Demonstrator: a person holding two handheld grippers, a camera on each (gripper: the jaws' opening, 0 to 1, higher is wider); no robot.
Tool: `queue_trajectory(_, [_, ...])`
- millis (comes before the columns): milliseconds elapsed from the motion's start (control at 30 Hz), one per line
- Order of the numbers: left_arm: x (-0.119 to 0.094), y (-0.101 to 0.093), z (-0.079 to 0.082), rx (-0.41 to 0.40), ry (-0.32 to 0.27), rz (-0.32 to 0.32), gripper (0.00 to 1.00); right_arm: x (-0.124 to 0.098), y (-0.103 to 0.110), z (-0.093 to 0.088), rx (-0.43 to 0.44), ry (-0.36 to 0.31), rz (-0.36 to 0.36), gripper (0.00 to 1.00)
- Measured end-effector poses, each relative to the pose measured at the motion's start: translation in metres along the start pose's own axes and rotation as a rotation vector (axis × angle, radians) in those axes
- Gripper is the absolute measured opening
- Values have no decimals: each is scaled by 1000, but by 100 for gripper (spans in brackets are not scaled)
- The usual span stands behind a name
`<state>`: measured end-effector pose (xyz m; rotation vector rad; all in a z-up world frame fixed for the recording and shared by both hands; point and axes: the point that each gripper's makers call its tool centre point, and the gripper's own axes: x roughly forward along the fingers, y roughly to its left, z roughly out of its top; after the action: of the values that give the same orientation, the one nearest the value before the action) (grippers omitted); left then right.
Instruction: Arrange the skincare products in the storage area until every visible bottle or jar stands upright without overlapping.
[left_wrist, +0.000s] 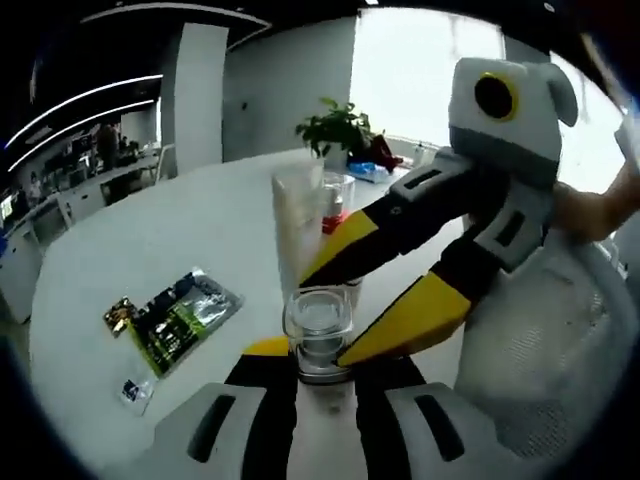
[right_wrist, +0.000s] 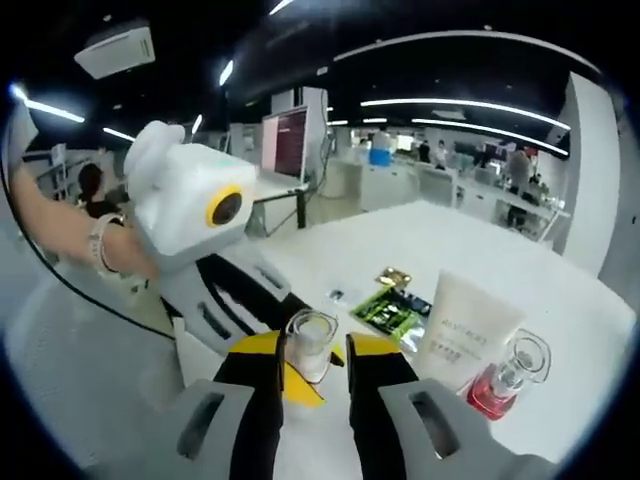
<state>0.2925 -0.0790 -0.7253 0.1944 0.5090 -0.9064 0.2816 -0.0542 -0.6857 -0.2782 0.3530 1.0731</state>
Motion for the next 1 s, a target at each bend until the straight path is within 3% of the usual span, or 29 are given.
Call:
queue_trajectory(167, [-3, -8, -1, 25, -20, -61, 16, 2, 8, 0, -10, -2, 37, 22])
queue_trajectory(433, [-11, -15, 14, 55, -116, -135, 16, -1, 13, 14, 6, -83, 90, 22])
queue_trajectory(700, [-19, -21, 17, 85, -157, -206, 16, -1, 21, 21, 44, -128, 145, 23])
queue_trajectory(1000, [-13, -17, 17, 85, -159, -177, 18, 0, 15, 19, 19, -122, 116, 22])
